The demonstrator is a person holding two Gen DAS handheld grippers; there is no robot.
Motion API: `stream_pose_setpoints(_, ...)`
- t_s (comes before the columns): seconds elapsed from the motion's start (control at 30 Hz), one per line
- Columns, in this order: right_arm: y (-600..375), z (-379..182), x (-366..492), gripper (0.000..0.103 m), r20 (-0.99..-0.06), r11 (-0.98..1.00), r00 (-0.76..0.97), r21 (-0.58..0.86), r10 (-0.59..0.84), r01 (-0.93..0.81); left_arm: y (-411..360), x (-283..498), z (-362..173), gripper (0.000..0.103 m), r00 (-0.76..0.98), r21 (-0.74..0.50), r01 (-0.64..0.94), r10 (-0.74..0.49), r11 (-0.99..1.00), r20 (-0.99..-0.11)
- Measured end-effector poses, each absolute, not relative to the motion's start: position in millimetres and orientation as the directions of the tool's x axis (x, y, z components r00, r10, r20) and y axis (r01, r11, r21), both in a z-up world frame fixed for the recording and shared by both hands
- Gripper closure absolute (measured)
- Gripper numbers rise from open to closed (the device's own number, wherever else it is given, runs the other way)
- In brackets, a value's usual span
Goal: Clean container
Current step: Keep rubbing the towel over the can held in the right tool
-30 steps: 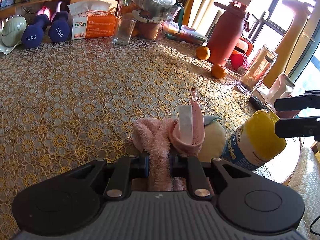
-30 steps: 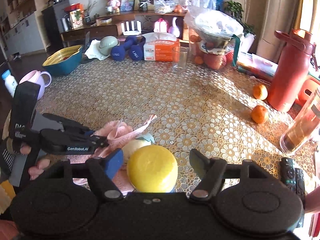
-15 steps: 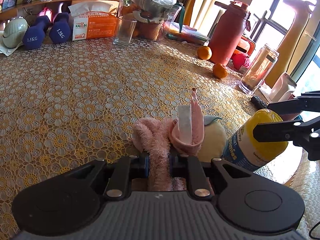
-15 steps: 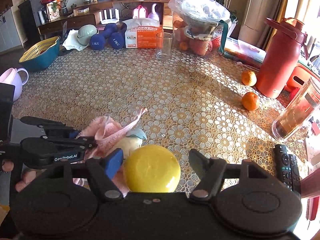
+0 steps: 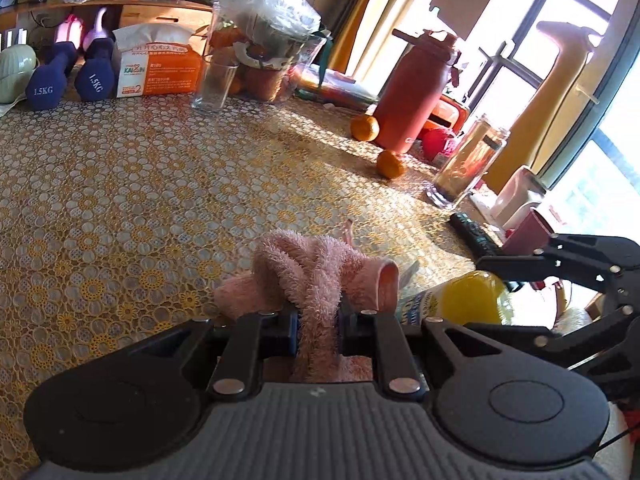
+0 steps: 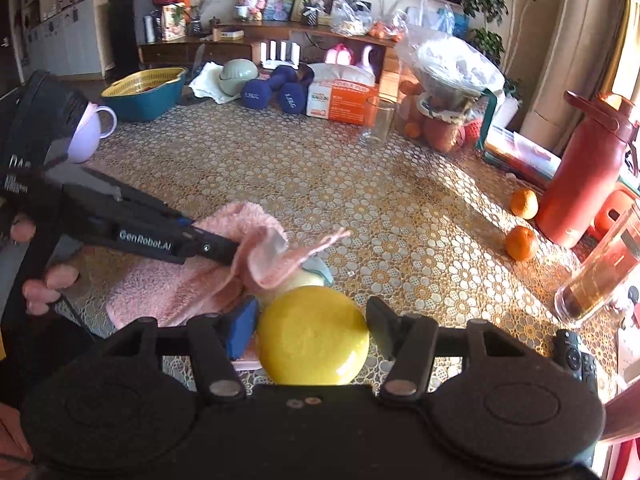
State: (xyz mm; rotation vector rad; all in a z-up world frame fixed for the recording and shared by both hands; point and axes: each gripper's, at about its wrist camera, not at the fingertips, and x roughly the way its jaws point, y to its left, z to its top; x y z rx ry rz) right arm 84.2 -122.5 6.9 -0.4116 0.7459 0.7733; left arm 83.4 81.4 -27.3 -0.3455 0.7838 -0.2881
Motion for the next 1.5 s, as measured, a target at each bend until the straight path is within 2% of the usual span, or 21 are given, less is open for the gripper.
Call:
stream_pose_setpoints(0.23,-133,2,69,0.045,-0.682,0.584,0.496,-0.123,0.537,-0.802,45,75,21,0.086,0.667,-0.462,0.302,-0.532,0.833,-0.522)
stream_pose_setpoints(0.37,-132,1,67,0.045,-0.671,0.570,0.499,-0.137,0.548,-0.810,18,82,29,0.086,0.649,-0.431,0.366,-0.558,0.825,-0.517)
stream_pose_setpoints(0.5,-131,-1,64,0.045,-0.665,0.552,0.501,-0.158,0.554,-0.819,6,100,12,0.086,0.638,-0.395,0.336,-0.515,0.855,-0.573)
stream_pose_setpoints(0.63,-132,-1,65,0.045,-0.663,0.548,0.498,-0.155,0.559,-0.822,20,112,-4,0.087,0.638,-0.424,0.270,-0.491,0.864,-0.593)
stream_pose_setpoints(0.8,-132,-3,62,0.045,-0.657,0.530,0.498,-0.172,0.566,-0.830,34,128,-34,0.087,0.584,-0.445,0.205,-0.474,0.872,-0.659)
stream_pose_setpoints(0.9,-134,-3,63,0.045,-0.656,0.535,0.495,-0.161,0.570,-0.829,46,132,-50,0.087,0.568,-0.494,0.170,-0.495,0.853,-0.658)
stream_pose_setpoints(1.1,-136,-2,64,0.044,-0.656,0.530,0.488,-0.155,0.576,-0.834,54,123,-46,0.087,0.579,-0.501,0.164,-0.494,0.850,-0.648)
stream_pose_setpoints(1.5,-130,-3,61,0.044,-0.653,0.531,0.501,-0.175,0.568,-0.829,48,91,8,0.086,0.636,-0.523,0.271,-0.558,0.808,-0.533)
